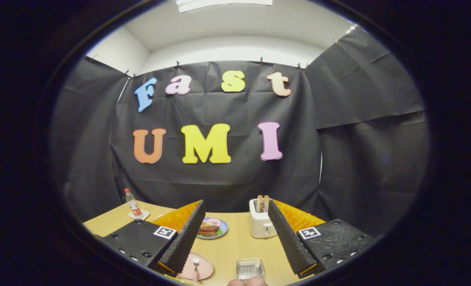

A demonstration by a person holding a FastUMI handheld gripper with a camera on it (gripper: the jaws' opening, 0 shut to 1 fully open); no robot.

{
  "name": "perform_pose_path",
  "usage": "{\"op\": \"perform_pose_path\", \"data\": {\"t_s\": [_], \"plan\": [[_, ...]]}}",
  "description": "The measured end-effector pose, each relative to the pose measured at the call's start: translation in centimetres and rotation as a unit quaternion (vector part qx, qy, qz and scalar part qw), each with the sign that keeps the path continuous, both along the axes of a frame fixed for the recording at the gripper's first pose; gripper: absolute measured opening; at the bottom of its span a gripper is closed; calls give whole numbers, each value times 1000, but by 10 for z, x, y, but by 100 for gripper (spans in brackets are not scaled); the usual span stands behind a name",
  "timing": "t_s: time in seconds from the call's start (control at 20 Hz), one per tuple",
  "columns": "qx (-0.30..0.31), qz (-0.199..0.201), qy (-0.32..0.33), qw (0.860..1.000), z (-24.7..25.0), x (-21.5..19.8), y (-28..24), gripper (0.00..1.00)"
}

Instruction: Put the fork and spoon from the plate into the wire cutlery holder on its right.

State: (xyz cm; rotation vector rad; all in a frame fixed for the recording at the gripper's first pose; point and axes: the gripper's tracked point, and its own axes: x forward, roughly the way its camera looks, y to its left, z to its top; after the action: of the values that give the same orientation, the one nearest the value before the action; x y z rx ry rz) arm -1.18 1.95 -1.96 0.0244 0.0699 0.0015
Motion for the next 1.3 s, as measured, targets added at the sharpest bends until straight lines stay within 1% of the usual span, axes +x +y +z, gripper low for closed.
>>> {"op": "perform_pose_path", "data": {"t_s": [0.45,0.65,0.75,0.9,1.1,1.3], "plan": [[-11,25,-9,1000,8,-11,11,95],[-18,52,5,998,-2,-14,31,95],[-24,73,33,996,-22,-16,48,95],[-43,97,91,990,-67,-17,73,95],[-61,122,175,975,-135,-21,104,95],[-70,128,244,959,-205,-24,121,95]]}}
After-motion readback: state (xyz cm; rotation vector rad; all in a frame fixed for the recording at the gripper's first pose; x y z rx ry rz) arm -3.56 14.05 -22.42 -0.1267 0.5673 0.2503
